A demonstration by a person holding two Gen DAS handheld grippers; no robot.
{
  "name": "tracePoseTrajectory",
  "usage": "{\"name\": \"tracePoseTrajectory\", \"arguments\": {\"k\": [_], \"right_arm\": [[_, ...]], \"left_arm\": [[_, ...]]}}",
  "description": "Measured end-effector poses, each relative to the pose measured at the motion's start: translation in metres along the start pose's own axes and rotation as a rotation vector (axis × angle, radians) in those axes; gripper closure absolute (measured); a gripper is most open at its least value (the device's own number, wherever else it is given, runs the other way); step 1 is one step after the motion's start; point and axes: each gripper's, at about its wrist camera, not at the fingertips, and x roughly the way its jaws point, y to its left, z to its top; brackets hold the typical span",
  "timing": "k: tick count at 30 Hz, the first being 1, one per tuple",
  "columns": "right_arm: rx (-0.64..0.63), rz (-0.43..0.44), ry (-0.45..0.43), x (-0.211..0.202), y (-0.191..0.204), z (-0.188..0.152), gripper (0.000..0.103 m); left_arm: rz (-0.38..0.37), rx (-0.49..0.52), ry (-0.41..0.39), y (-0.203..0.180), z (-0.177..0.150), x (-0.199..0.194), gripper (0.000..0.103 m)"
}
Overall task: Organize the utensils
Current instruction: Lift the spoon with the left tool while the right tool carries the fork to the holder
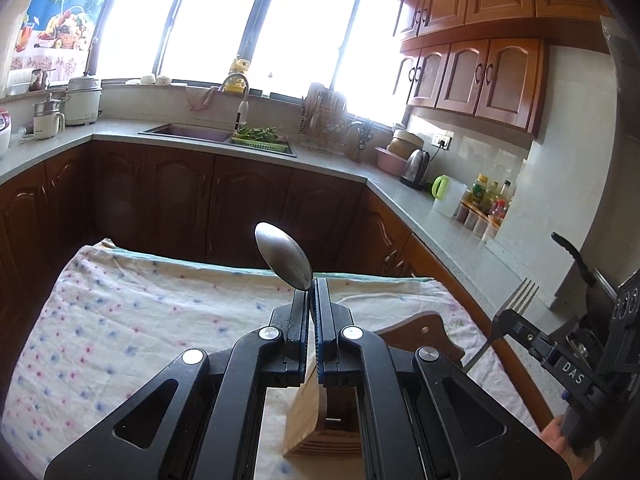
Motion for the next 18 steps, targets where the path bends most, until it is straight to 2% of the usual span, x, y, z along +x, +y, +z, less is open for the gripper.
{"name": "tracePoseTrajectory", "arguments": {"k": [9, 18], "right_arm": [[0.011, 0.01, 0.054, 0.014, -0.003, -0.025, 0.1], [0.019, 0.019, 0.079, 0.017, -0.004, -0.031, 0.098]], "left_arm": [[-0.034, 0.028, 0.064, -0.006, -0.032, 0.019, 0.099], [-0.045, 0.047, 0.102, -0.013, -0.039, 0.022, 0.099]]}}
